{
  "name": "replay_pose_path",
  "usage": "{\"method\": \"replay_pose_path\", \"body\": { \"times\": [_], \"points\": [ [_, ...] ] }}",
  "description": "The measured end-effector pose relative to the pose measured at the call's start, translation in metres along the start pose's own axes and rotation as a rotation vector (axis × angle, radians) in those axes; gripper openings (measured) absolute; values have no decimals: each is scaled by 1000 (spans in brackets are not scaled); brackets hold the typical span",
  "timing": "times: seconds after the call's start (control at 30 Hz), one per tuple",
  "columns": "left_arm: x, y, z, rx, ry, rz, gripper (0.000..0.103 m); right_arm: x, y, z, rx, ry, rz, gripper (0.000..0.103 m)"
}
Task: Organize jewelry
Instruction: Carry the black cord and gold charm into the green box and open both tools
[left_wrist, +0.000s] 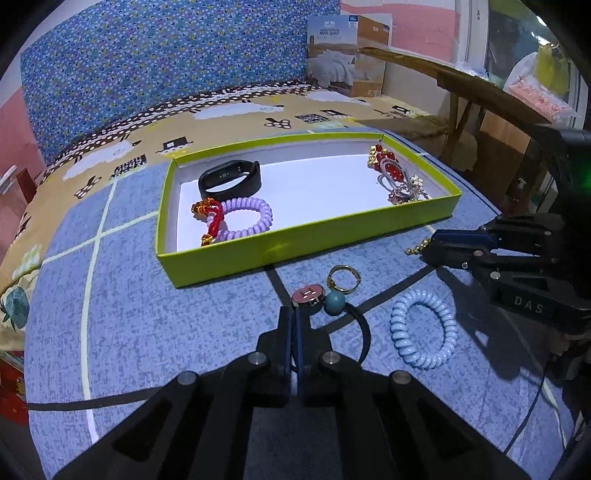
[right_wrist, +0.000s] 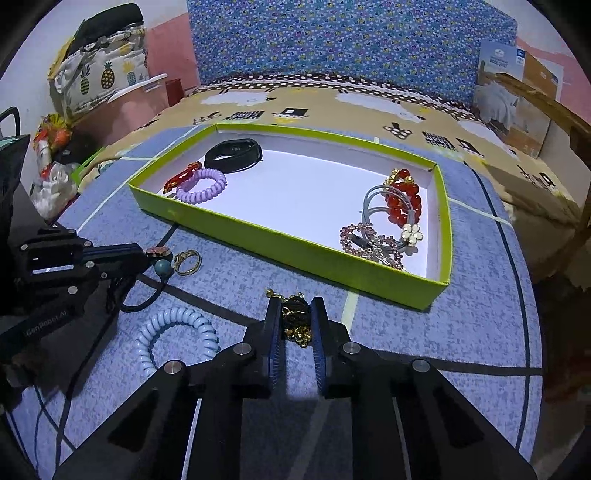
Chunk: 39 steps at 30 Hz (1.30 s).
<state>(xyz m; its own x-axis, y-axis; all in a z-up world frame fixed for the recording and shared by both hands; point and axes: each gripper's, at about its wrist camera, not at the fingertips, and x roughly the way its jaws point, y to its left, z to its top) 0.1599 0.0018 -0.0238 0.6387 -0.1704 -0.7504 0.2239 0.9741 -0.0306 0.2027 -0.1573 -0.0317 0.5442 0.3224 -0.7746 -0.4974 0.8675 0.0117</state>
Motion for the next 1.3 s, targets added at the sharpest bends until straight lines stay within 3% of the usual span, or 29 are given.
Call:
{"method": "replay_pose_path", "body": {
  "times": [0.6, 0.93, 1.3],
  "points": [
    [-40, 4, 12, -27, -104, -38, 2, -33, 0, 6, 12, -85, 0, 15],
    [-49, 6, 47, -11, -168, -33, 2, -41, -1, 27, 10, -130, 1, 15],
    [-23, 13, 90, -17, -175, -36, 2, -20, -16, 61, 44, -139, 22, 15]
  ]
}}
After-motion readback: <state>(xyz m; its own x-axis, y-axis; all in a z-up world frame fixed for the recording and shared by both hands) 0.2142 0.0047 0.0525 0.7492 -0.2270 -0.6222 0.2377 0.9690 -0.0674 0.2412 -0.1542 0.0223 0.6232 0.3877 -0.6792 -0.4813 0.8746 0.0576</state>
